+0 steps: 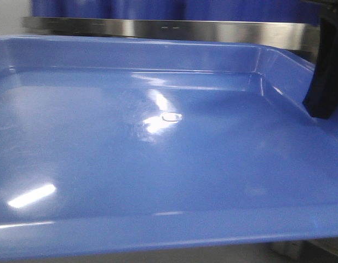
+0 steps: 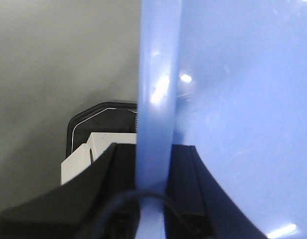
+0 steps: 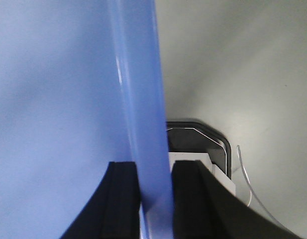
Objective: Grab blue tray and place on right shelf
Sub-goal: 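Hold the tray raised in both grippers while the base drives to the shelf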
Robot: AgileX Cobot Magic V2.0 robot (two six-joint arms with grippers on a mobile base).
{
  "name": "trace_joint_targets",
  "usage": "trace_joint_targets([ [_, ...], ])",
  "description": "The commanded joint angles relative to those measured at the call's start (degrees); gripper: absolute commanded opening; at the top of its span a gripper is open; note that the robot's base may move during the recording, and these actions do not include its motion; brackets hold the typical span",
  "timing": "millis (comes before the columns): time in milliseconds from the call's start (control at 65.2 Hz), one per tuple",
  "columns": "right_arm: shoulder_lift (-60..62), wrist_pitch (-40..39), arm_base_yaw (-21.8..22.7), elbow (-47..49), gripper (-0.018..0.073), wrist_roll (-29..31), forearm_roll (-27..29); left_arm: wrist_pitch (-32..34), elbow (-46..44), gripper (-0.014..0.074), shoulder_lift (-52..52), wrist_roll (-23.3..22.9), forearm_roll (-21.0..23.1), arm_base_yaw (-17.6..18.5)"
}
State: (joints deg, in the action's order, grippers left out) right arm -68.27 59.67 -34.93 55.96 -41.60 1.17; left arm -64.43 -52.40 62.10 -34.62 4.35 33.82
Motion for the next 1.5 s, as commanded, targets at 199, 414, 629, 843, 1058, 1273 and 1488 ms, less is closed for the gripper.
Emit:
trace_joint_targets([
  [199,1.58,-0.70,0.16,1.38,0.0212,-0.94,-2.56,-0.29,-1.31,0.0004,-0.92,-0.45,-1.21,0.06],
  [414,1.58,-0.70,0.16,1.38,0.0212,-0.94,-2.56,-0.29,-1.31,0.0004,-0.92,-0.45,-1.21,0.06],
  [629,1.58,-0.70,0.16,1.38,0.0212,-0.94,-2.56,-0.29,-1.31,0.0004,-0.92,-0.45,-1.21,0.06],
  [843,1.58,-0.70,0.16,1.38,0.0212,-0.94,-2.56,-0.29,-1.31,0.0004,-0.92,-0.45,-1.21,0.06],
  [1058,1.58,-0.70,0.16,1.38,0.0212,-0.94,-2.56,-0.29,-1.31,0.0004,-0.92,-0.45,-1.21,0.06],
  [1273,1.58,-0.70,0.16,1.38,0.0212,-0.94,-2.56,-0.29,-1.31,0.0004,-0.92,-0.45,-1.21,0.06],
  [1488,1.58,-0.70,0.16,1.38,0.0212,-0.94,-2.56,-0.29,-1.31,0.0003,-0.92,-0.45,-1.21,0.06],
])
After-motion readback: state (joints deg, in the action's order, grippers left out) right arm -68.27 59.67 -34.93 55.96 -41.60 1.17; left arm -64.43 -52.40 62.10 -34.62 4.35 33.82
